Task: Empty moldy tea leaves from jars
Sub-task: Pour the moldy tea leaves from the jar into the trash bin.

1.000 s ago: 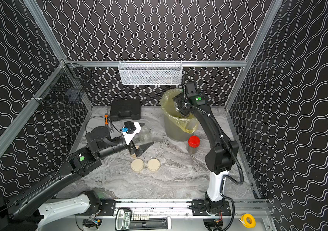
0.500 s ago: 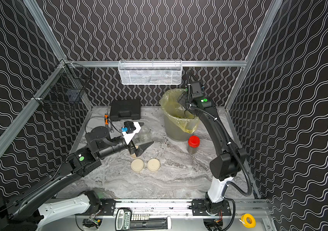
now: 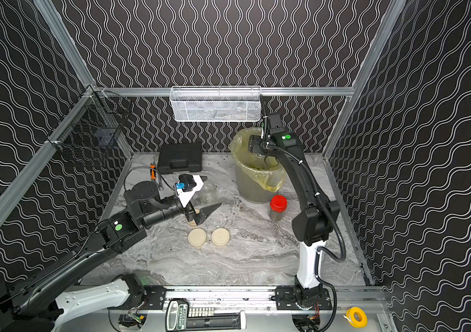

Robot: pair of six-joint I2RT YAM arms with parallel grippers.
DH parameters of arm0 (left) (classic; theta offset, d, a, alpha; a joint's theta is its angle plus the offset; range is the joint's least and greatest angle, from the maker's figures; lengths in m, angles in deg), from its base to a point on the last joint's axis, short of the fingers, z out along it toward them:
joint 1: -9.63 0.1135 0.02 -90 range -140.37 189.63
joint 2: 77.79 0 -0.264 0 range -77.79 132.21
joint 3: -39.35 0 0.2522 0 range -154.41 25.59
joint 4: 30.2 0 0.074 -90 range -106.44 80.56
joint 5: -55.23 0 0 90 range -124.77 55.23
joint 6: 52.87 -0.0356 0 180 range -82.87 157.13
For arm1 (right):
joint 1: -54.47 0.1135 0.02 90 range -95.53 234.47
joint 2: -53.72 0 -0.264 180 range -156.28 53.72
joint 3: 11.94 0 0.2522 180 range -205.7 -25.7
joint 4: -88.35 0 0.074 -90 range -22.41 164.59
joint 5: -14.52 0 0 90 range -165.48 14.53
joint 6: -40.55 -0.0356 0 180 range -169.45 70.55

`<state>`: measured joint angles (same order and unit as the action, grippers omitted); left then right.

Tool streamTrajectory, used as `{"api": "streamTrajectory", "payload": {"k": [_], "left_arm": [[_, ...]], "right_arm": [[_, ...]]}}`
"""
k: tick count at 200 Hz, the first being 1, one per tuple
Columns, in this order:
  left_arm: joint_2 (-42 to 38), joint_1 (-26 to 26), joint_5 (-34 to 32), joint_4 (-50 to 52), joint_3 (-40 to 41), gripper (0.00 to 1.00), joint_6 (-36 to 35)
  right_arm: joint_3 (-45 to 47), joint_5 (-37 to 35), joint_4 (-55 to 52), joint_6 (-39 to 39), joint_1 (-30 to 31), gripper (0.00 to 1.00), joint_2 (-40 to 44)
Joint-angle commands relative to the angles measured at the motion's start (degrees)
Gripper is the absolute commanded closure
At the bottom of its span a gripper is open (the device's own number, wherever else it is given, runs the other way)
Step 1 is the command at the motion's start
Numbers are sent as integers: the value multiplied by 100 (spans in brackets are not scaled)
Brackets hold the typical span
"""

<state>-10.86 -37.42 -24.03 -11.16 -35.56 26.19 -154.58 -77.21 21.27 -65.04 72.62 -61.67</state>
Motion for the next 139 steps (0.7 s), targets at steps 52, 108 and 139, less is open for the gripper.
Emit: {"api": "streamTrajectory", "payload": {"k": [52,108,139], "left_arm": [[85,-16,33,-22,-66,1,-84],[46,-33,-28,-28,-46,1,-110],[26,-50,-65,0,-54,1,-159]], "right_arm": [[1686,1175,1862,-2508,-105,100,625],[1429,960,1405,-4818,-108,99,448],[986,1226,836,-5651,-110,98,207]]}}
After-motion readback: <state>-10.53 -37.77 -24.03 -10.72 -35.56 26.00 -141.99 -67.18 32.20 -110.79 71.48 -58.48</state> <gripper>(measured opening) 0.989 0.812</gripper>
